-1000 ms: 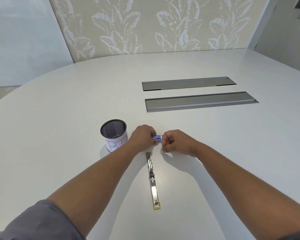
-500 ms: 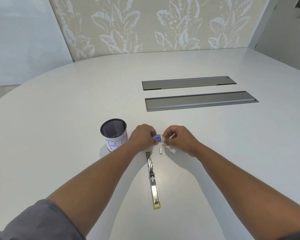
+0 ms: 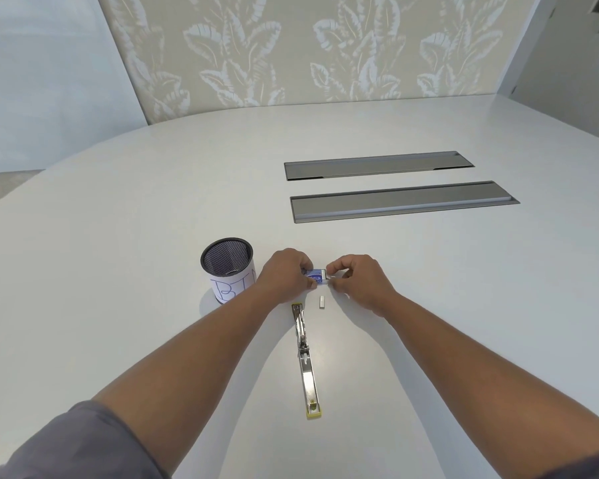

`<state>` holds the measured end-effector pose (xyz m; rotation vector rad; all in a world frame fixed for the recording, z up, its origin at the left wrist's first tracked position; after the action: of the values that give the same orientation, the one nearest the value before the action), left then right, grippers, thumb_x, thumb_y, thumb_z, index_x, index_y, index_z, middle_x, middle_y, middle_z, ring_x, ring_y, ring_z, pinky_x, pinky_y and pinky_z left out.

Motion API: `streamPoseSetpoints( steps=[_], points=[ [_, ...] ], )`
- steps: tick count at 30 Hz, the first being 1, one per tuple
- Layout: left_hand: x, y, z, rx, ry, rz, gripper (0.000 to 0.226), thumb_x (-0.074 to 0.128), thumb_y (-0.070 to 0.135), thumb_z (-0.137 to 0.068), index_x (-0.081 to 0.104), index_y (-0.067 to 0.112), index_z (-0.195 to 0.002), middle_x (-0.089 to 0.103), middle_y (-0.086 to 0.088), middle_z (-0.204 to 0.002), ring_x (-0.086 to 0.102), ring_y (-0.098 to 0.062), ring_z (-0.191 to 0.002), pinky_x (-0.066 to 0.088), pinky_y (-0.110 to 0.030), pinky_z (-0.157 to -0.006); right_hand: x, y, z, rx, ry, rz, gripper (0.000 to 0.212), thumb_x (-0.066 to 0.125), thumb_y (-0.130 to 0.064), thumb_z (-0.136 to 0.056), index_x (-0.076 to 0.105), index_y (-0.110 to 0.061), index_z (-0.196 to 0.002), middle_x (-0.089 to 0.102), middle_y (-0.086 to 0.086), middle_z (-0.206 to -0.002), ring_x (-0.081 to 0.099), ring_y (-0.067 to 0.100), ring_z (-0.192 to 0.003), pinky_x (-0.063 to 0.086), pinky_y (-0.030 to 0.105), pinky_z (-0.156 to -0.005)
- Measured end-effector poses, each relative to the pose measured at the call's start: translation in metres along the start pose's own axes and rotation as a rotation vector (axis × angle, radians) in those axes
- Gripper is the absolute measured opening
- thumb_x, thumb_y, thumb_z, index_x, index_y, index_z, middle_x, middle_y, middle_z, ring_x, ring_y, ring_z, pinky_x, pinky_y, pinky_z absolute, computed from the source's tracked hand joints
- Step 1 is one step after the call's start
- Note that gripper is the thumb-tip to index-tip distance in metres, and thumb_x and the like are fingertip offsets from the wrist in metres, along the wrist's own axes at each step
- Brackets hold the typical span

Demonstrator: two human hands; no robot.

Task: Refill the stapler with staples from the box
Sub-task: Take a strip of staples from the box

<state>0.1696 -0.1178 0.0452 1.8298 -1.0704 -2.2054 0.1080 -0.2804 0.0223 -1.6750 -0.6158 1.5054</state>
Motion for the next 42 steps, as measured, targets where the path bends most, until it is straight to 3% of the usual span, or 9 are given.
streamPoseSetpoints(
  steps=[4,8,12,18,23,27,30,36,42],
  points=[
    [0.000,0.000,0.000,0.004,0.005,0.005,0.031,0.084,0.024,-0.077,0.075,0.014,-0.105,0.067,-0.005,-0.110,0.061,-0.024,-0.102,0.051,-0.037,-0.088,0.001,0.003,0.000,-0.018,0.012,0.020,0.013,0.077,-0.013,-0.084,0.079,-0.025,-0.090,0.059,-0.011,-0.061,0.048,-0.002,-0.046,0.035,0.012,-0.050],
    [0.000,0.000,0.000,-0.004,-0.002,0.020,0.030,0.084,0.023,-0.077,0.075,0.014,-0.104,0.067,-0.003,-0.109,0.062,-0.023,-0.102,0.051,-0.036,-0.087,0.002,0.004,0.001,-0.036,0.022,0.015,0.014,0.076,-0.012,-0.085,0.080,-0.024,-0.091,0.065,-0.014,-0.067,0.054,-0.004,-0.052,0.041,0.016,-0.059],
    [0.000,-0.001,-0.001,-0.011,-0.004,0.027,0.030,0.084,0.024,-0.077,0.075,0.014,-0.104,0.067,-0.003,-0.109,0.062,-0.022,-0.101,0.052,-0.037,-0.087,0.006,0.004,0.002,-0.044,0.031,0.020,0.015,0.075,-0.011,-0.085,0.080,-0.023,-0.093,0.074,-0.011,-0.086,0.066,0.006,-0.075,0.054,0.027,-0.078],
    [0.002,0.001,-0.001,-0.027,-0.005,0.029,0.031,0.085,0.027,-0.076,0.075,0.018,-0.103,0.068,0.000,-0.107,0.063,-0.021,-0.099,0.051,-0.032,-0.082,0.012,0.002,0.004,-0.087,0.018,0.086,0.017,0.071,-0.019,-0.090,0.081,-0.029,-0.100,0.075,-0.011,-0.117,0.070,0.012,-0.101,0.053,0.031,-0.090],
    [0.003,0.001,0.000,-0.031,-0.003,0.041,0.031,0.086,0.027,-0.075,0.075,0.018,-0.102,0.068,0.000,-0.106,0.063,-0.022,-0.098,0.051,-0.033,-0.083,0.011,0.003,0.004,-0.085,0.024,0.085,0.015,0.071,-0.021,-0.089,0.078,-0.031,-0.098,0.072,-0.021,-0.081,0.063,0.001,-0.076,0.046,0.026,-0.073],
    [0.004,0.002,0.000,-0.019,0.002,0.054,0.029,0.086,0.025,-0.074,0.075,0.017,-0.100,0.068,-0.001,-0.104,0.064,-0.023,-0.097,0.051,-0.033,-0.082,0.013,0.005,0.002,-0.056,0.009,-0.021,0.028,0.075,-0.017,-0.086,0.070,-0.031,-0.111,0.077,-0.013,-0.104,0.071,0.005,-0.092,0.053,0.031,-0.089],
    [0.005,0.002,0.000,-0.025,-0.001,0.067,0.031,0.085,0.025,-0.075,0.076,0.017,-0.104,0.070,-0.002,-0.105,0.065,-0.023,-0.098,0.053,-0.034,-0.086,0.015,0.009,0.002,-0.052,0.022,-0.018,0.038,0.075,-0.017,-0.085,0.066,-0.033,-0.118,0.074,-0.015,-0.111,0.064,-0.005,-0.074,0.053,0.031,-0.087],
    [0.007,-0.003,0.001,-0.065,0.015,0.092,0.037,0.085,0.027,-0.076,0.075,0.018,-0.110,0.069,0.001,-0.110,0.063,-0.019,-0.101,0.050,-0.030,-0.087,0.017,0.011,0.008,-0.070,0.103,0.055,0.028,0.070,-0.024,-0.083,0.063,-0.039,-0.105,0.068,-0.025,-0.085,0.062,-0.005,-0.075,0.044,0.022,-0.069],
    [0.006,-0.004,0.003,-0.054,0.019,0.093,0.038,0.086,0.027,-0.075,0.076,0.017,-0.111,0.070,0.001,-0.110,0.063,-0.018,-0.102,0.050,-0.030,-0.088,0.016,0.010,0.009,-0.098,0.131,0.033,0.022,0.069,-0.027,-0.079,0.064,-0.043,-0.092,0.068,-0.028,-0.079,0.065,-0.003,-0.076,0.053,0.024,-0.073]
  ],
)
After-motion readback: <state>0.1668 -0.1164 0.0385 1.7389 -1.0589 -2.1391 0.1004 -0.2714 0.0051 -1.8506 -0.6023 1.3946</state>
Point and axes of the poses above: each hand's wrist, its own z-axis away from the middle knuckle, its own x-axis out of the palm, y = z × x, the point moved 6 cm from there along -z, towards the middle knuckle
